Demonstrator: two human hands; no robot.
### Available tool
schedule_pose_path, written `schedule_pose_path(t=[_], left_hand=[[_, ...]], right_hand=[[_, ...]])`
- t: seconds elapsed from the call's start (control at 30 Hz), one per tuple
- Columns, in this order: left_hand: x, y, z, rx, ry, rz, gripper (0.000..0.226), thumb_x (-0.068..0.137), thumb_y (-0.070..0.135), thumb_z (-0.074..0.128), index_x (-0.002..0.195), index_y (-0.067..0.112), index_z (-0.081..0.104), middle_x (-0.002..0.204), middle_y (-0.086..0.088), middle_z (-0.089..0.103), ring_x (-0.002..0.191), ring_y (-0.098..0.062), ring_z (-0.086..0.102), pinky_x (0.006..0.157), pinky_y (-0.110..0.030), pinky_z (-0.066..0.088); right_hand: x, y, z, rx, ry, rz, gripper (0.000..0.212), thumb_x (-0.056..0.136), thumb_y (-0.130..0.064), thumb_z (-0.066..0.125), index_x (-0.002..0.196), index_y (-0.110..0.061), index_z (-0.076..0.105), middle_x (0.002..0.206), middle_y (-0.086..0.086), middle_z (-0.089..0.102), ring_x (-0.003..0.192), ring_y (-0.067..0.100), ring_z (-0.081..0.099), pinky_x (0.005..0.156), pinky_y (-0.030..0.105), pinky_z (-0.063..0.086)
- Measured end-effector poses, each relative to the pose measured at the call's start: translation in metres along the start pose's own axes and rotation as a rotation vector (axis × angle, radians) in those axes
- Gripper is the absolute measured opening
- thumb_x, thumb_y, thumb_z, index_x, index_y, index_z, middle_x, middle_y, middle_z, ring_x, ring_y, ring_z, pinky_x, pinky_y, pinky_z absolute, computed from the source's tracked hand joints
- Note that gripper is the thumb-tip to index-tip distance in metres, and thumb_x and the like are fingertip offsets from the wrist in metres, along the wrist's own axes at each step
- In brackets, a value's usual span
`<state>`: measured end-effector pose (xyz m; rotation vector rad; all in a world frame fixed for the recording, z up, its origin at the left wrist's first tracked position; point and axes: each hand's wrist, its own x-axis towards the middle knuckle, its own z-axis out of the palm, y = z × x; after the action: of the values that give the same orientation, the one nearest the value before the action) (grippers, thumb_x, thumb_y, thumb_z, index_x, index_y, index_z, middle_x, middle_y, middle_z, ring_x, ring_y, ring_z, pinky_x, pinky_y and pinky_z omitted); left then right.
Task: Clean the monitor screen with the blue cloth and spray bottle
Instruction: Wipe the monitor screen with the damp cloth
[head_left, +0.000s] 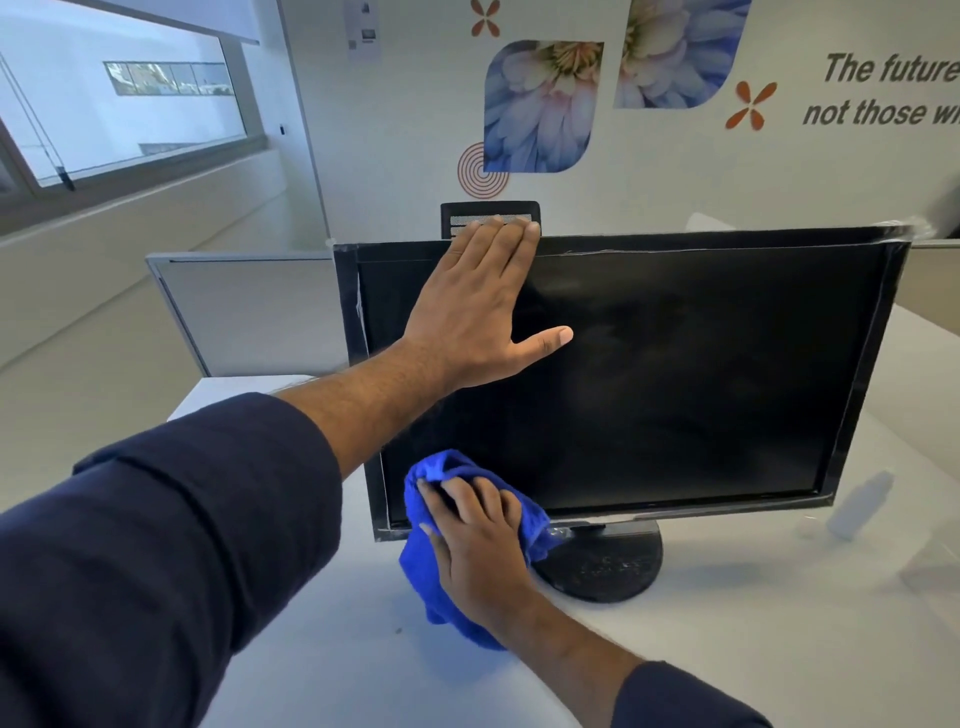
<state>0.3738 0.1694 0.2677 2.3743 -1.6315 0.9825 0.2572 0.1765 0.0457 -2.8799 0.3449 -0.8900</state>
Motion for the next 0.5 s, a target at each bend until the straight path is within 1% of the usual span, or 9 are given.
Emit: schedule_pose_path(t=[0.1, 0.17, 0.3, 0.4, 0.5], left_hand=[[-0.001, 0.001, 0.003, 0.010, 0.003, -0.009, 0.105, 0.086, 0.084, 0.018, 0.158, 0.009, 0.004, 0.167, -0.010, 0.007, 0.154, -0.025, 0.001, 0.126, -0.043, 0.002], [-0.005, -0.003, 0.007, 0.013, 0.009, -0.015, 0.105, 0.086, 0.084, 0.019, 0.158, 0.009, 0.003, 0.167, -0.010, 0.005, 0.154, -0.025, 0.000, 0.126, -0.042, 0.001], [-0.007, -0.008, 0.012, 0.006, 0.010, -0.020, 0.105, 0.085, 0.084, 0.021, 0.158, 0.010, 0.003, 0.167, -0.010, 0.006, 0.154, -0.026, 0.000, 0.126, -0.043, 0.001], [-0.005, -0.005, 0.014, 0.004, 0.012, -0.022, 0.105, 0.085, 0.084, 0.020, 0.158, 0.010, 0.002, 0.167, -0.009, 0.004, 0.154, -0.025, -0.002, 0.125, -0.042, -0.002], [-0.004, -0.004, 0.015, 0.013, 0.013, -0.026, 0.105, 0.085, 0.084, 0.020, 0.158, 0.010, 0.002, 0.167, -0.009, 0.004, 0.154, -0.025, -0.003, 0.125, -0.042, -0.003]], right_hand=[[0.010, -0.017, 0.007, -0.080, -0.057, -0.086, 0.046, 0.094, -0.041, 0.045, 0.139, -0.032, 0.044, 0.125, -0.009, 0.048, 0.107, 0.021, 0.047, 0.090, 0.040, 0.034], [0.009, -0.023, 0.013, -0.119, -0.071, -0.104, 0.049, 0.091, -0.042, 0.049, 0.139, -0.031, 0.045, 0.125, -0.009, 0.047, 0.108, 0.021, 0.047, 0.090, 0.040, 0.033], [0.003, -0.017, 0.020, -0.186, -0.102, -0.161, 0.049, 0.090, -0.042, 0.050, 0.137, -0.030, 0.046, 0.124, -0.008, 0.046, 0.110, 0.022, 0.046, 0.092, 0.041, 0.037], [-0.006, -0.010, 0.020, -0.200, -0.148, -0.227, 0.049, 0.088, -0.038, 0.057, 0.135, -0.029, 0.045, 0.125, -0.007, 0.046, 0.111, 0.022, 0.046, 0.093, 0.042, 0.041], [-0.012, -0.008, 0.018, -0.198, -0.180, -0.213, 0.052, 0.084, -0.036, 0.063, 0.133, -0.030, 0.046, 0.125, -0.007, 0.046, 0.112, 0.022, 0.047, 0.094, 0.043, 0.045]])
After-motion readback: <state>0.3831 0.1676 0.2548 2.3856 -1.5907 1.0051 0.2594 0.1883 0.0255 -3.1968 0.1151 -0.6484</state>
